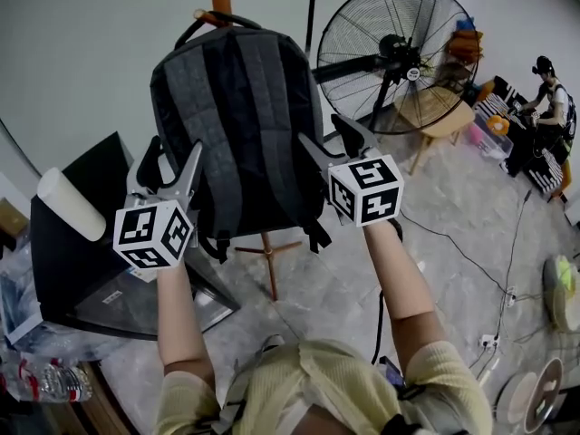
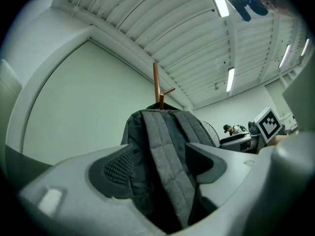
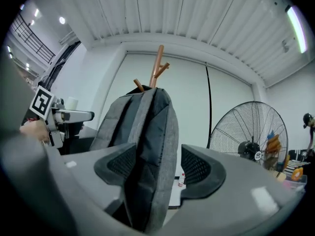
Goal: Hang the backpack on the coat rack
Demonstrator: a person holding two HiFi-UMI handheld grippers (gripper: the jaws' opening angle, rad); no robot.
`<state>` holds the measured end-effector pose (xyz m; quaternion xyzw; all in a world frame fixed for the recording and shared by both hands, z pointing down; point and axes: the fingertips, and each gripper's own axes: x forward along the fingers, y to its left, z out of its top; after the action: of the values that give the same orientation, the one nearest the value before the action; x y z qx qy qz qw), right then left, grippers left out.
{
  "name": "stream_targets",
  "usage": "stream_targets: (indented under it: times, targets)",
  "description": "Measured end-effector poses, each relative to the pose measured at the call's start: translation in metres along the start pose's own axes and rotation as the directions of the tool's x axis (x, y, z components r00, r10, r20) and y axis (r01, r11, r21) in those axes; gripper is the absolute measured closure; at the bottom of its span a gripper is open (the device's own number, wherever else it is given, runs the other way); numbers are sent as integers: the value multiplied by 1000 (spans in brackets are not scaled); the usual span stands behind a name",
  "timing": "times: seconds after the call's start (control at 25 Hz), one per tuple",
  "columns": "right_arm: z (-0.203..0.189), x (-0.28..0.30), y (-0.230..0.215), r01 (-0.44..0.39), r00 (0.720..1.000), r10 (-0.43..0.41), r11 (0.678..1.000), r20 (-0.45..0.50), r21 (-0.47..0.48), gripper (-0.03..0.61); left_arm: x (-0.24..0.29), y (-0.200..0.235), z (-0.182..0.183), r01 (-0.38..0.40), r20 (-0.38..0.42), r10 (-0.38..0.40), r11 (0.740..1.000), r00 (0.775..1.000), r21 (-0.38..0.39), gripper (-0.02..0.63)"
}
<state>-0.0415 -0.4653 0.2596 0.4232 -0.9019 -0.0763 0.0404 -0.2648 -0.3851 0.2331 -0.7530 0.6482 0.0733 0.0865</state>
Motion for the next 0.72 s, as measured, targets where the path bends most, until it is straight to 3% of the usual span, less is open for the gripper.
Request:
stream_targets:
  times: [0.28, 0.72]
  targets:
    - [4, -31, 1, 14, 997, -17, 999, 70, 43, 340, -12, -20, -5, 23, -47, -24, 999, 999, -23, 328]
    - [11, -63, 22, 9, 992, -19, 997, 123, 79, 420, -39, -41, 8, 75, -5, -76, 996, 997, -48, 407]
